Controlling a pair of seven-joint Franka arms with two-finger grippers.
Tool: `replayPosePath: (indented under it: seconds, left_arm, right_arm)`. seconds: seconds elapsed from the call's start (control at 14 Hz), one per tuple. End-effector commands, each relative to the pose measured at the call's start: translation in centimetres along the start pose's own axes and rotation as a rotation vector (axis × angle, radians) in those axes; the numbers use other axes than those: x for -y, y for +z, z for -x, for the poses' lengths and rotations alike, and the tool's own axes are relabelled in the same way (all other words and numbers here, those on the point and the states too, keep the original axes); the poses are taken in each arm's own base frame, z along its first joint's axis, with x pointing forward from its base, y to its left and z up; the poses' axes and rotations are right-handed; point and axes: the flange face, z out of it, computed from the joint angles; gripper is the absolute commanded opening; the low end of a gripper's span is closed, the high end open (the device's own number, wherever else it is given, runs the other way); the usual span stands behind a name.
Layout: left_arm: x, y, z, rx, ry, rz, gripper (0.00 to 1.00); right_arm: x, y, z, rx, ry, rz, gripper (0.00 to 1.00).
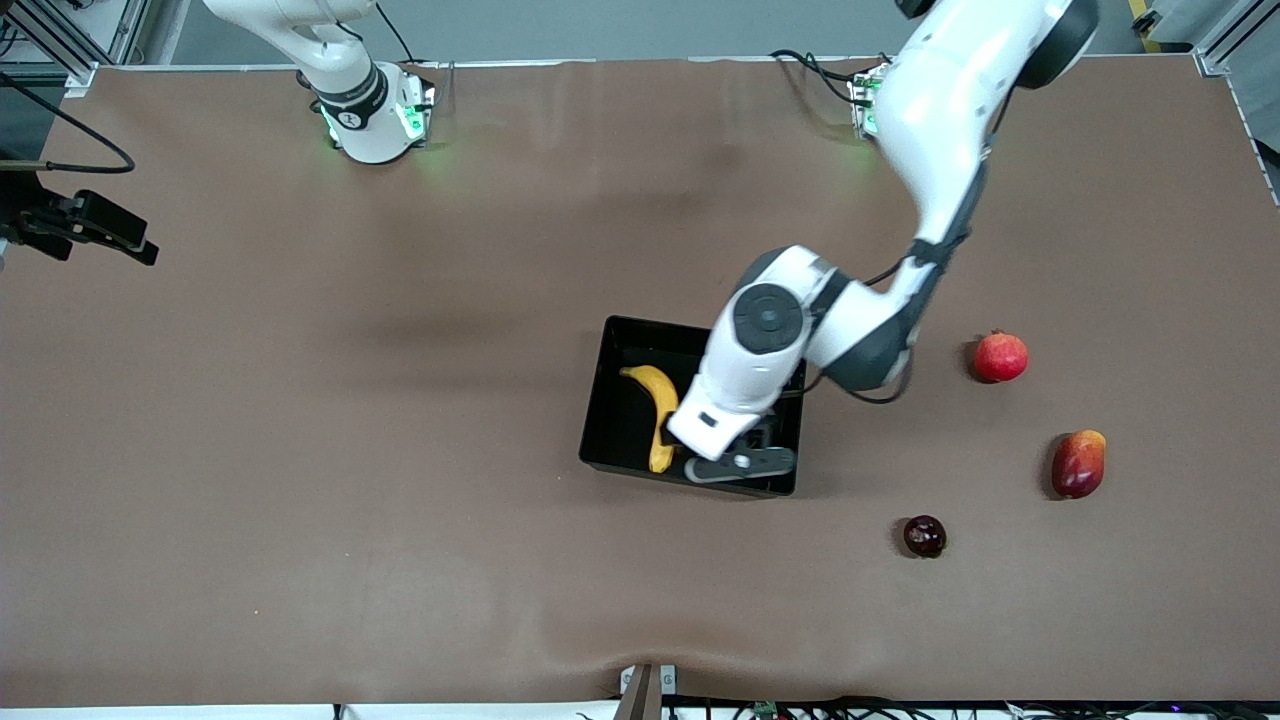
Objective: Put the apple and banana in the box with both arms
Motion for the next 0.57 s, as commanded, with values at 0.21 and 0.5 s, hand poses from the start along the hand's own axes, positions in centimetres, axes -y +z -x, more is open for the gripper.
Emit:
replayPosePath:
  seconds: [0.21, 0.5]
  left_arm:
    - [9.4, -10.3, -3.6, 0.033, -0.026, -0.099, 1.00]
    - [17.2, -14.8, -6.2, 0.069, 0.025, -0.136, 1.00]
  right_arm:
    - [0.0, -0.4, 0.2, -0.009, 0.012, -0.003, 1.00]
    - [0.0, -0.4, 0.2, -0.009, 0.012, -0.003, 1.00]
